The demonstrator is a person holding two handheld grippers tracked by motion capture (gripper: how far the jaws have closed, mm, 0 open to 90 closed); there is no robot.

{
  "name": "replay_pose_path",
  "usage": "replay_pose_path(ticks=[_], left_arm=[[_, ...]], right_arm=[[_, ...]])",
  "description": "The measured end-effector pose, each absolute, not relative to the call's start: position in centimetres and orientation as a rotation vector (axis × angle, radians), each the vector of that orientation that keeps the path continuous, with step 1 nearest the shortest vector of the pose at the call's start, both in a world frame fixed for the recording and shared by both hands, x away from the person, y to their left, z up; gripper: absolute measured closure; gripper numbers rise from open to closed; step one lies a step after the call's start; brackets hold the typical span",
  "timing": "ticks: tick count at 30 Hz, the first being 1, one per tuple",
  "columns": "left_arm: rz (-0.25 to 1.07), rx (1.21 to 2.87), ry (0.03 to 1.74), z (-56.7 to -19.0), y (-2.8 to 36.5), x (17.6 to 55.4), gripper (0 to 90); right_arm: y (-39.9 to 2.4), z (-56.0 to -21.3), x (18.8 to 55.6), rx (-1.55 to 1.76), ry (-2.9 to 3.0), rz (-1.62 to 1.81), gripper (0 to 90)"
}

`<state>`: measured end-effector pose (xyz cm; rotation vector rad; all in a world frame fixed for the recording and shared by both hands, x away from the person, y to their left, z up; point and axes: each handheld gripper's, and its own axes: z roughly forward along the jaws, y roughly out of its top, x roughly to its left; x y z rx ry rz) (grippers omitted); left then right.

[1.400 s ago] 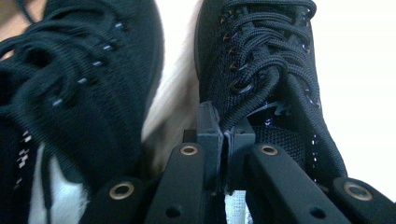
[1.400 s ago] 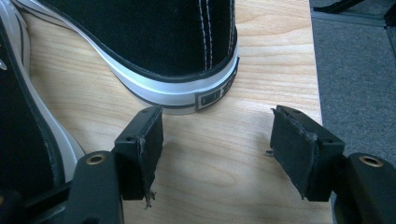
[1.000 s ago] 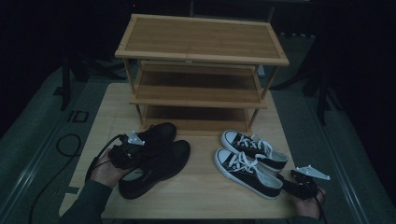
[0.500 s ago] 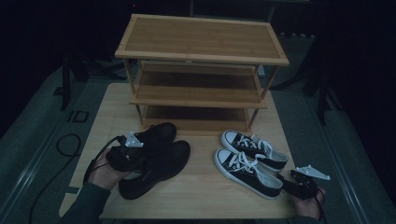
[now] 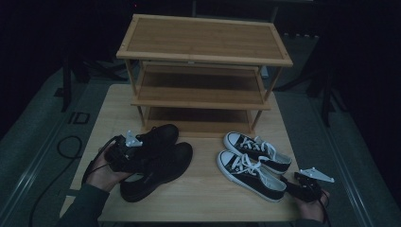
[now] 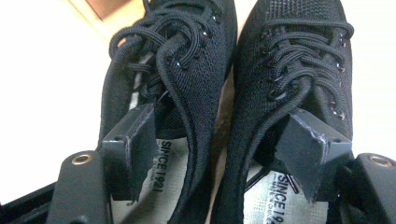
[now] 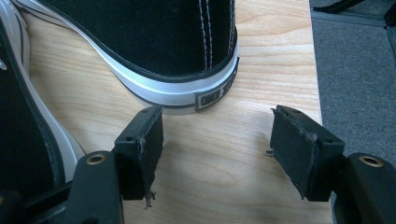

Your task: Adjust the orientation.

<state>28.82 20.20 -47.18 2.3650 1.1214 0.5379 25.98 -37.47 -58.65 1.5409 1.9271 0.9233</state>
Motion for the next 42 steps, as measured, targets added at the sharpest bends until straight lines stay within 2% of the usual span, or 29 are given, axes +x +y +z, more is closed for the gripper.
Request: replay_pose_path(ticks=[5, 8, 19, 23, 26, 28, 42], left_arm=[[0.449, 2.375, 1.117, -47.9, 20.4, 29.7, 32.6], [0.437, 2.395, 1.105, -48.0, 20.3, 30.0, 38.5], [0.385, 2.497, 1.109, -49.2, 19.7, 31.8, 49.7], [0.360, 2.535, 1.070, -49.2, 19.5, 32.1, 60.7], [0.372, 2.536, 1.061, -49.1, 19.6, 32.1, 75.1], [0.369, 2.511, 1.070, -49.1, 19.8, 32.0, 79.4], [0.469, 2.514, 1.032, -48.7, 19.2, 31.5, 83.7]], right_arm=[[-37.5, -58.6, 26.0, 1.541, 1.927, 0.923, 34.3], [-37.5, -58.6, 26.0, 1.541, 1.927, 0.923, 34.3], [-37.5, -58.6, 26.0, 1.541, 1.927, 0.924, 34.3], [-37.5, -58.6, 26.0, 1.540, 1.927, 0.924, 34.3], [-37.5, -58.6, 26.0, 1.540, 1.927, 0.924, 34.3], [-37.5, -58.6, 26.0, 1.540, 1.927, 0.924, 34.3], [-37.5, -58.6, 26.0, 1.543, 1.926, 0.928, 34.2]])
